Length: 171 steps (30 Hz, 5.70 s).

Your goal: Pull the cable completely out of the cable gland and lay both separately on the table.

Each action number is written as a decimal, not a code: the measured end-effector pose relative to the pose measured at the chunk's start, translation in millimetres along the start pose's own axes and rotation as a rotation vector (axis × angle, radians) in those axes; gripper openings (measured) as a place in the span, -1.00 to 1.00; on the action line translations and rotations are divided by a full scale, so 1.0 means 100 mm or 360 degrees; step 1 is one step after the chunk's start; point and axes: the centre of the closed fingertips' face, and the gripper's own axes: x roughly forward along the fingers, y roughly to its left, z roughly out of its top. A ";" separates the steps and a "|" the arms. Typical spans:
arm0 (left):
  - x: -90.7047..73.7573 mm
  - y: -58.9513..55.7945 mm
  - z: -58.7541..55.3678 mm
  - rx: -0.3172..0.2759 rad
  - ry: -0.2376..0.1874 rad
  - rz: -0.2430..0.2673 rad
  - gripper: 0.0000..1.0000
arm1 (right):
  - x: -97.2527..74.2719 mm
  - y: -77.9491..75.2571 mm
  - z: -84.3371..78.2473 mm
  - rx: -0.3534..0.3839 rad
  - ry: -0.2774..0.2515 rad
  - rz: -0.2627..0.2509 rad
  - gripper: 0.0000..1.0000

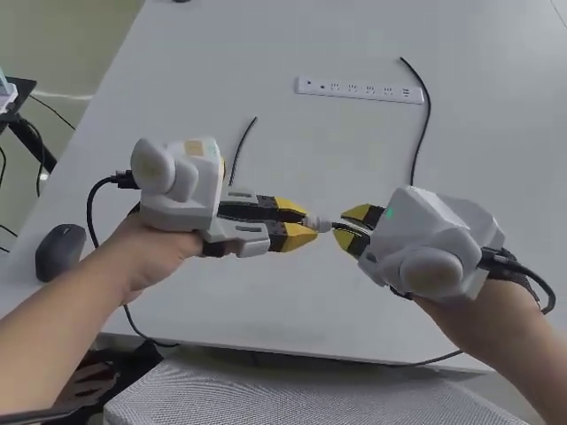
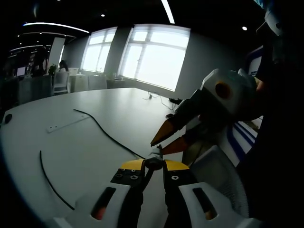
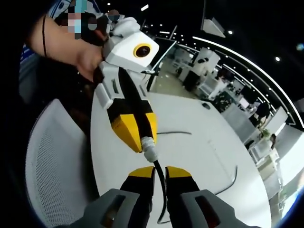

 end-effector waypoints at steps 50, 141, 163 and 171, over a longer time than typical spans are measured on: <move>0.01 0.06 -0.01 -0.0026 -0.0013 0.0027 -0.70 | 0.05 -0.12 -0.53 0.0334 0.0097 -0.0155 -1.00; 0.00 0.10 -0.05 -0.0058 -0.0012 0.0054 -0.70 | 0.14 0.02 -0.09 0.0169 0.0052 0.0020 -0.94; 0.02 0.07 -0.07 -0.0053 -0.0012 0.0056 -0.70 | 0.13 0.00 -0.22 0.0231 0.0079 -0.0022 -1.00; 0.01 0.06 -0.06 -0.0063 -0.0023 0.0056 -0.70 | 0.13 -0.04 -0.37 0.0326 0.0109 -0.0044 -1.00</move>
